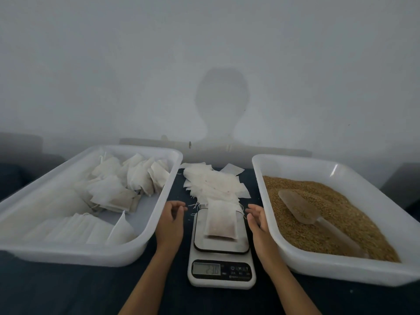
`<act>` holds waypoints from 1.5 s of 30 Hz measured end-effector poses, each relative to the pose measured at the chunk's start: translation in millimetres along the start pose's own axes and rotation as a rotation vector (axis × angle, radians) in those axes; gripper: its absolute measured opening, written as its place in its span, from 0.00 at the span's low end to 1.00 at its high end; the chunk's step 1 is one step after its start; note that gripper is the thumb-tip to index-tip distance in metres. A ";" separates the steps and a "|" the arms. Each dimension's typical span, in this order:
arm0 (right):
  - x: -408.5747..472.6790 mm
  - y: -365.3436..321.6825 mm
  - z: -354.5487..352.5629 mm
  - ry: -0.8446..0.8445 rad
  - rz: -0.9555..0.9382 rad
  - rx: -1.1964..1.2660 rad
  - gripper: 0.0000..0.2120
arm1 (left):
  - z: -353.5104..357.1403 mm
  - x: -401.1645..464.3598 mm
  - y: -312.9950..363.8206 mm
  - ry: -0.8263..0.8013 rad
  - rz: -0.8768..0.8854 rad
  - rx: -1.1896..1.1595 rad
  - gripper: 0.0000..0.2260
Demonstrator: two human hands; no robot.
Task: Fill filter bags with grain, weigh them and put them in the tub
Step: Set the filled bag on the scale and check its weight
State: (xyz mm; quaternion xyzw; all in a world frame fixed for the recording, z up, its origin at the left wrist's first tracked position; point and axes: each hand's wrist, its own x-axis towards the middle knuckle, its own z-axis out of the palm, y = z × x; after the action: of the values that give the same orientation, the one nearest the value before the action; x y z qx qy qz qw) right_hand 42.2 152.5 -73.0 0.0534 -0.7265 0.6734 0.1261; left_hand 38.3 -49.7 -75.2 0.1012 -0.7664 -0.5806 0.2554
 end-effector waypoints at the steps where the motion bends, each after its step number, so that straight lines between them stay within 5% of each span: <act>1: -0.1 0.9 -0.3 -0.002 0.002 0.005 0.11 | 0.2 -0.4 -0.2 0.000 -0.003 -0.001 0.06; 16: -2.6 1.2 -0.3 -0.034 -0.032 0.021 0.12 | -0.3 -4.4 1.4 -0.068 0.003 0.020 0.08; 27: 2.0 -2.9 8.5 -0.047 -0.130 -0.237 0.11 | 18.0 -14.0 22.5 -0.265 0.215 0.355 0.13; 38: -7.9 -33.5 23.5 -0.046 -0.282 -0.186 0.12 | 7.8 -26.2 47.7 -0.320 -0.004 0.003 0.24; 45: -0.5 -86.5 74.0 -0.143 -0.300 -0.044 0.10 | -40.0 -16.4 72.6 -0.233 0.133 0.082 0.08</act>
State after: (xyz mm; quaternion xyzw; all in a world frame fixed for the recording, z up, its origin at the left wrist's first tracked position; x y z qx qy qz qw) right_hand 55.9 71.5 5.8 0.2064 -0.7321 0.6253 0.1744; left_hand 82.9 -53.7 -3.5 -0.0076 -0.8189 -0.5386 0.1981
